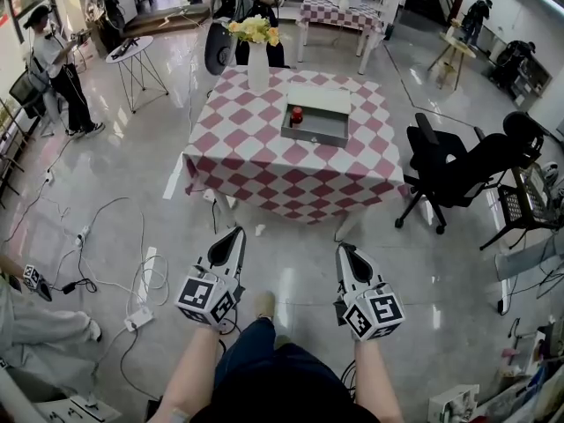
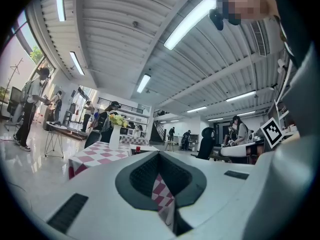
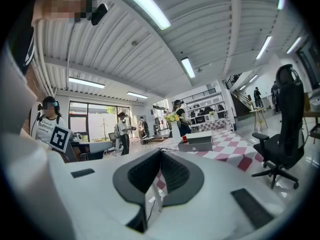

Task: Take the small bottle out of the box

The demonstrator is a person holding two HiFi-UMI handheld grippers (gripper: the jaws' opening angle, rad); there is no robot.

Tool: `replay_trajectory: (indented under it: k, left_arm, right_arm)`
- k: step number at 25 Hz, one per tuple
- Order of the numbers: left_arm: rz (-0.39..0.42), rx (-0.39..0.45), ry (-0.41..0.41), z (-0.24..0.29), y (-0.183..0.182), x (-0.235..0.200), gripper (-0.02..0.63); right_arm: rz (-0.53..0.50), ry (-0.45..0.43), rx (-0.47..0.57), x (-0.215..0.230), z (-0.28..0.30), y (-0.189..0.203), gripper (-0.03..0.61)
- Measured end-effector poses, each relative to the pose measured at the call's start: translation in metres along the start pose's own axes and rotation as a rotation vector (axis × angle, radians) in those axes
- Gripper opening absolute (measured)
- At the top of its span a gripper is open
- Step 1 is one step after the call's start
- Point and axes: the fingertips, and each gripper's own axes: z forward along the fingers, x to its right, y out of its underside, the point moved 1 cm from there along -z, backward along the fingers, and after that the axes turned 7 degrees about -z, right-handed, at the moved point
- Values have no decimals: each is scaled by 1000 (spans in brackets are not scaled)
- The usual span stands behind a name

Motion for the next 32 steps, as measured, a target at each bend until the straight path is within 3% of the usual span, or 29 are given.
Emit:
replay_trajectory:
  k: [16,32]
  left_arm:
    - [-2,-22,-31,76,-10,-57,3]
    - [-7,-53,11,160,-12,-113,3]
  right_arm:
    - [40,-31,-29,35,94,3,5]
    - [66,13,-44,75,177,2,5]
